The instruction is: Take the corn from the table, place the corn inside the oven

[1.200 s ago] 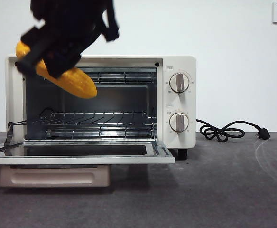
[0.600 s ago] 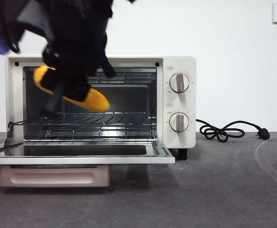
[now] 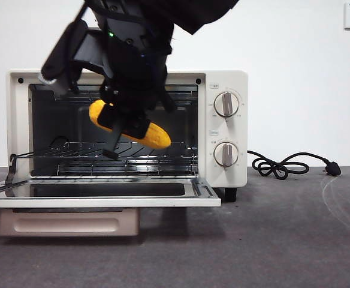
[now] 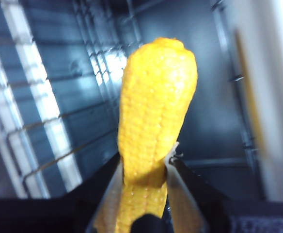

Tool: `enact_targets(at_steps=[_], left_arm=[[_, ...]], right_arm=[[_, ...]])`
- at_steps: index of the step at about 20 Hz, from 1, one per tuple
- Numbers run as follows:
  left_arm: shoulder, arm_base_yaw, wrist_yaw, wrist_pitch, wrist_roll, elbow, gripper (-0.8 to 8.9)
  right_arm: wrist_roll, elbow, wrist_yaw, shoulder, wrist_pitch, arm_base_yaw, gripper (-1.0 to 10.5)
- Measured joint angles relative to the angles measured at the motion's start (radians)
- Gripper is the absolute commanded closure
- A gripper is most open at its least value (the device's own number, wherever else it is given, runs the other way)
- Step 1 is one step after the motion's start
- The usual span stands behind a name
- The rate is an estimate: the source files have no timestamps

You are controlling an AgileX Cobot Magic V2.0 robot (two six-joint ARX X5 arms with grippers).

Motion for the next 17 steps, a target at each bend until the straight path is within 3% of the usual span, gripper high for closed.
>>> enact_targets(at_steps=[2, 7, 9, 17], left_arm=[[0.000, 0.000, 0.000, 0.000, 0.000, 0.000, 8.19], [0.000, 0.000, -0.019, 0.000, 0.000, 0.000, 8.19], [0.000, 0.000, -0.023, -0.001, 0.000, 0.000, 8.19], [0.000, 0.000, -0.025, -0.020, 0.000, 0.000, 8.19]], right_arm=[[0.000, 0.000, -0.011, 0.000, -0.022, -0.003, 9.1], [0.009, 0.004, -0.041, 0.000, -0.038, -0.003, 6.4], [0.032, 0.005, -0.049, 0.000, -0.038, -0.003, 5.9], [0.080, 0.005, -0.037, 0.000, -0.045, 0.002, 5.3]])
